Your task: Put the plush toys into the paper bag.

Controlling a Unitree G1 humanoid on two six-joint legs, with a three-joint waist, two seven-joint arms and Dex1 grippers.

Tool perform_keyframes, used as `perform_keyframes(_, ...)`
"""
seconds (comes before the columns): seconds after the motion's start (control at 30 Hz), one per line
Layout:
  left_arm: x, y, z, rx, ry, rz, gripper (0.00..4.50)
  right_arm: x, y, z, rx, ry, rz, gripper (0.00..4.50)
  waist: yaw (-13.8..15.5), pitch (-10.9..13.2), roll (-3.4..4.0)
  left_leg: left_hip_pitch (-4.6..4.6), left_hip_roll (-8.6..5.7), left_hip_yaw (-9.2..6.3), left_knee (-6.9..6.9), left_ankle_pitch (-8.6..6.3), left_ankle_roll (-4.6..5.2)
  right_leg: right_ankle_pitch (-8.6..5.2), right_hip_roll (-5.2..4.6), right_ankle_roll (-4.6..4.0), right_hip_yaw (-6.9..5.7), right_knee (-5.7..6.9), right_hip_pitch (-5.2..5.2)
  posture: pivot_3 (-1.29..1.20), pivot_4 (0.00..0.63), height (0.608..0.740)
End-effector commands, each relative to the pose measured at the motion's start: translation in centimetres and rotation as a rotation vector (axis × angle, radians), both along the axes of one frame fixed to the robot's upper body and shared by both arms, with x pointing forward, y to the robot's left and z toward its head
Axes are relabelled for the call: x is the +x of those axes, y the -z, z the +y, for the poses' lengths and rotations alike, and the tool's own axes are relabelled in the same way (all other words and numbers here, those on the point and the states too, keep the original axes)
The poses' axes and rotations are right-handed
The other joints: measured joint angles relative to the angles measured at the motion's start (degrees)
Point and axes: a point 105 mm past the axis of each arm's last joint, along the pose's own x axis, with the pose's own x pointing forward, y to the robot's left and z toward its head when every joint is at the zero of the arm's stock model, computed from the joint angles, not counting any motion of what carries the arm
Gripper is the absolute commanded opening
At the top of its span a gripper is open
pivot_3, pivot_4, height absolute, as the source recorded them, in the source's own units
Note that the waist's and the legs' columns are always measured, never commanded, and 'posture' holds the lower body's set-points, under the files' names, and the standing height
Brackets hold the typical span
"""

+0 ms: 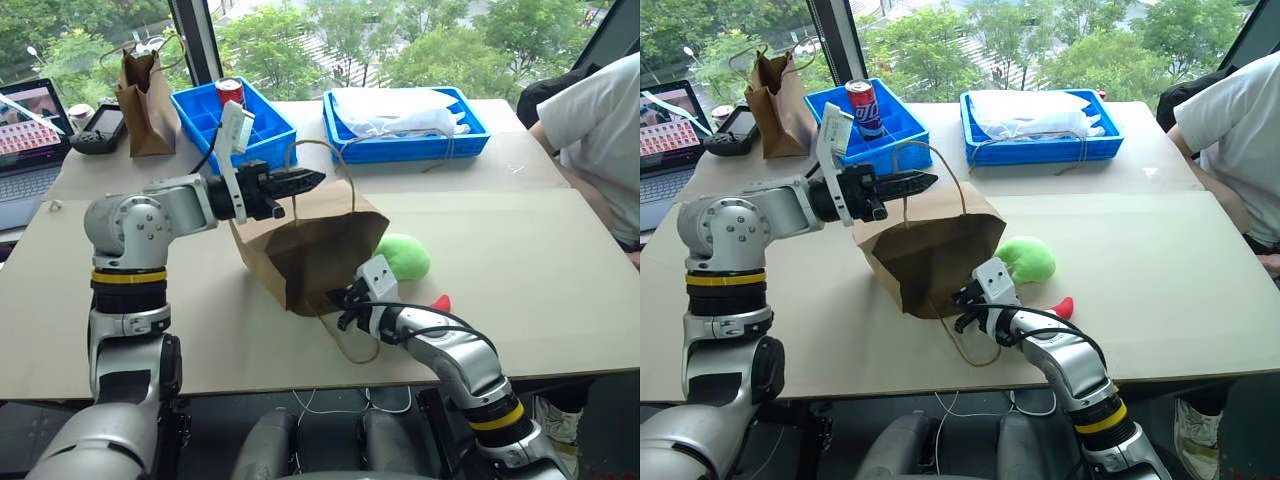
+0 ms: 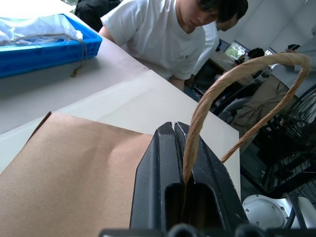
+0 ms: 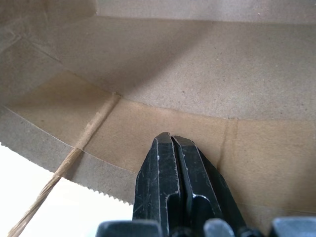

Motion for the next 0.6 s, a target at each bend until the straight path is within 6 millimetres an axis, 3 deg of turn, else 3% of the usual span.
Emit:
perform_keyframes(0.03, -0.8, -0.6, -0.3, -0.008, 0.028, -0.033, 0.00, 0.2, -4.4, -1.3, 0.027, -0.001, -0.104, 0.30, 0.0, 0.0, 0.00, -0.07, -0.02, 0.00, -0.01, 0.00, -0.01, 0.00, -0.01, -0.01, 0.03, 0.01, -0.10, 0.00, 0.150, 0.740)
perform_keyframes(0.13, -0.8, -0.5, -0.3, -0.014, 0.027, -0.028, 0.00, -0.6, -6.7, -2.2, 0.030, -0.027, -0.129, 1.14, -0.1, 0.0, 0.00, -0.35, -0.03, 0.01, 0.00, 0.02, -0.03, 0.04, 0.01, -0.05, 0.09, 0.06, -0.46, 0.00, 0.150, 0.740)
perform_keyframes(0.27, -0.7, -0.5, -0.4, -0.032, 0.026, -0.021, 0.00, -2.6, -9.4, -5.6, -0.067, -0.056, -0.145, 2.45, 0.1, 0.0, -0.01, -0.54, -0.03, 0.00, -0.13, 0.05, -0.07, 0.06, 0.01, -0.09, 0.09, 0.06, -0.69, 0.00, 0.150, 0.740)
perform_keyframes(0.43, -0.8, -0.4, -0.5, -0.039, 0.029, -0.014, 0.00, -4.9, -10.2, -9.7, -0.231, -0.072, -0.094, 4.23, 0.9, 0.0, -0.03, -0.64, -0.05, 0.00, -0.14, 0.01, -0.01, 0.06, -0.02, -0.09, 0.05, -0.35, -0.58, 0.00, 0.150, 0.740)
perform_keyframes(0.47, -0.8, -0.3, -0.5, -0.039, 0.030, -0.012, 0.00, -5.3, -10.1, -10.6, -0.278, -0.071, -0.083, 4.45, 0.9, 0.0, -0.03, -0.65, -0.01, 0.01, -0.15, 0.01, -0.01, 0.07, 0.01, -0.10, 0.04, -0.44, -0.56, 0.00, 0.150, 0.740)
perform_keyframes(0.6, -0.9, -0.2, -0.8, -0.044, 0.046, -0.005, 0.00, -6.3, -7.8, -14.0, -0.521, -0.145, -0.036, 4.45, 1.2, 0.0, -0.05, -0.71, -0.02, 0.05, -0.15, 0.01, -0.01, 0.07, -0.01, -0.10, 0.03, -0.53, -0.53, 0.00, 0.150, 0.740)
